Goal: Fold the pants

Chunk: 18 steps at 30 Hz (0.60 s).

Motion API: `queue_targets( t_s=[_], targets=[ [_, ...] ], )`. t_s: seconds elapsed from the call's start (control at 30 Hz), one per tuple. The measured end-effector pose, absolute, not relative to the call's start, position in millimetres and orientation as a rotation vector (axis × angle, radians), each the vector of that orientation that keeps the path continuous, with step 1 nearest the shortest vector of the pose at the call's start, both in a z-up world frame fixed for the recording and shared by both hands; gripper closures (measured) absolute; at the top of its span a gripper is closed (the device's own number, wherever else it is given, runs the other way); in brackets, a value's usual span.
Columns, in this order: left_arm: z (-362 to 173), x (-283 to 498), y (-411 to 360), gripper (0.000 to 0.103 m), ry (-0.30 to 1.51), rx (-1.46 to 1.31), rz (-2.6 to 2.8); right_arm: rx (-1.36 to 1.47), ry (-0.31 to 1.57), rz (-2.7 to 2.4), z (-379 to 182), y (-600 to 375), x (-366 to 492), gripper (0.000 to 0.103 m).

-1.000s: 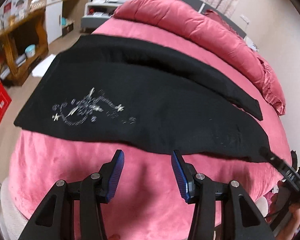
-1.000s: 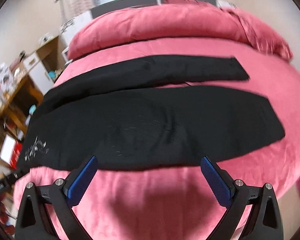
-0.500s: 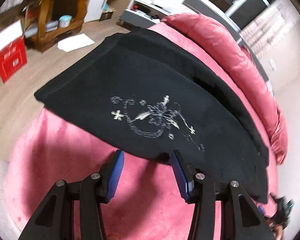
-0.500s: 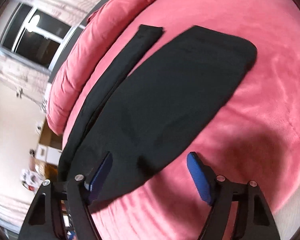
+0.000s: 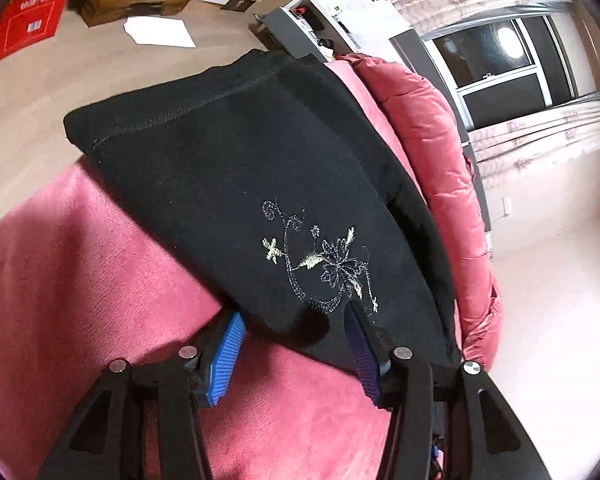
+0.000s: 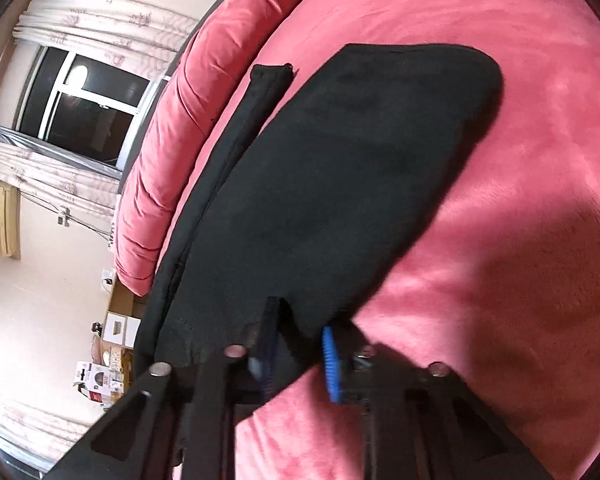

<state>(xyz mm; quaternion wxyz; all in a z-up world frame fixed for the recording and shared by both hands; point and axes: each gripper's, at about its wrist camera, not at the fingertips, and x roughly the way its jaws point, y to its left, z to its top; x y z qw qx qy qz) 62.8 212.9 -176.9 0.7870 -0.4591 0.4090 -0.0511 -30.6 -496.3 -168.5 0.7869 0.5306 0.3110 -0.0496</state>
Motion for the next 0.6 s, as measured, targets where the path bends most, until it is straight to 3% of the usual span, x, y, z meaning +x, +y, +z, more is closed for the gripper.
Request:
queue_targets(
  t_s=[0.27,0.3,0.4,0.6],
  targets=[
    [-173,63,220,0.053,0.817,-1.020,-0.080,1.146,0.622,-0.084,-173,-500,-30,0.089],
    [-173,68,220,0.056,0.821,-1.009,-0.073,1.137,0.629,-0.091,-174,-500,-28,0.093],
    [-170,81,215,0.088,0.883,-0.863,-0.006,1.109,0.651,-0.111,-172,-500,-24,0.095],
    [-143,86,215,0.096,0.905,-0.737,-0.040,0.992,0.662,-0.172,-142,-501,-27,0.096]
  ],
)
